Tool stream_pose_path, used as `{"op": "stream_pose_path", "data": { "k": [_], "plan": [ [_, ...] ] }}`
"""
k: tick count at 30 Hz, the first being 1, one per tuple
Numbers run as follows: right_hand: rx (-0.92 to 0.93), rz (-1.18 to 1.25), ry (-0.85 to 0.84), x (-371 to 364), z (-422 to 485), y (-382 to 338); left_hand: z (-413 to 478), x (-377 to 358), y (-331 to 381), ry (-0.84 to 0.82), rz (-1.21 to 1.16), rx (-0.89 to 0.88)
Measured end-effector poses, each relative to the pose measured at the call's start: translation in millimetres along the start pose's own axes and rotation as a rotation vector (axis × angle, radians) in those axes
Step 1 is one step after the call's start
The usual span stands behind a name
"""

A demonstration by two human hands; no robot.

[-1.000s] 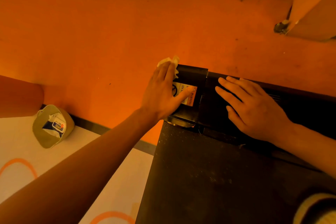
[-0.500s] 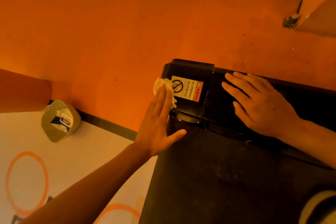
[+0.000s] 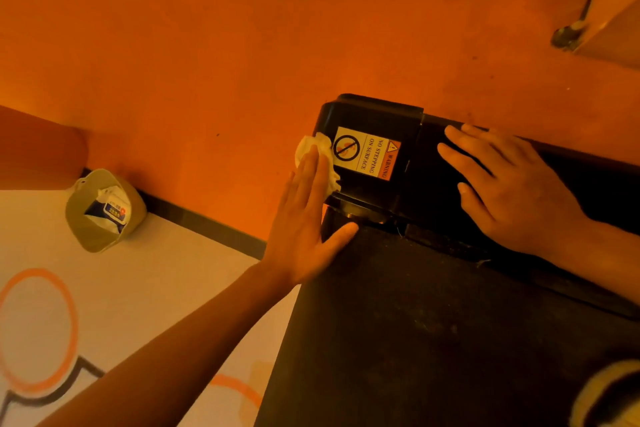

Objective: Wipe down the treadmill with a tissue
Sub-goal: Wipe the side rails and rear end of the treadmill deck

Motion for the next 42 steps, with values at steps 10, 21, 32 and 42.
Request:
{"op": "stream_pose_path", "data": {
  "k": [10, 21, 32, 42],
  "plan": [
    [0.0, 0.006, -0.012, -1, 0, 0, -28, -26, 29, -0.085, 0.198, -0.079],
    [0.006, 0.02, -0.003, 0, -1, 1, -26, -24, 14, -0.237, 0.517, -0.325],
    [0.003, 0.023, -0.011, -1, 0, 0, -41, -52, 47, -0.273, 0.46, -0.223],
    [-0.006, 0.034, -0.002, 0, 0, -2, -37, -57, 89, -0.206, 0.036, 0.342]
  ]
}}
Point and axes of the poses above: each hand's wrist, its own z-axis towards the middle knuckle, its own x-axis out of the back of the hand, y = z × x, the point moved 5 cm from there along z, towards the middle knuckle, and after that the axes turned 3 degrees about -x, right-handed, at the moved point
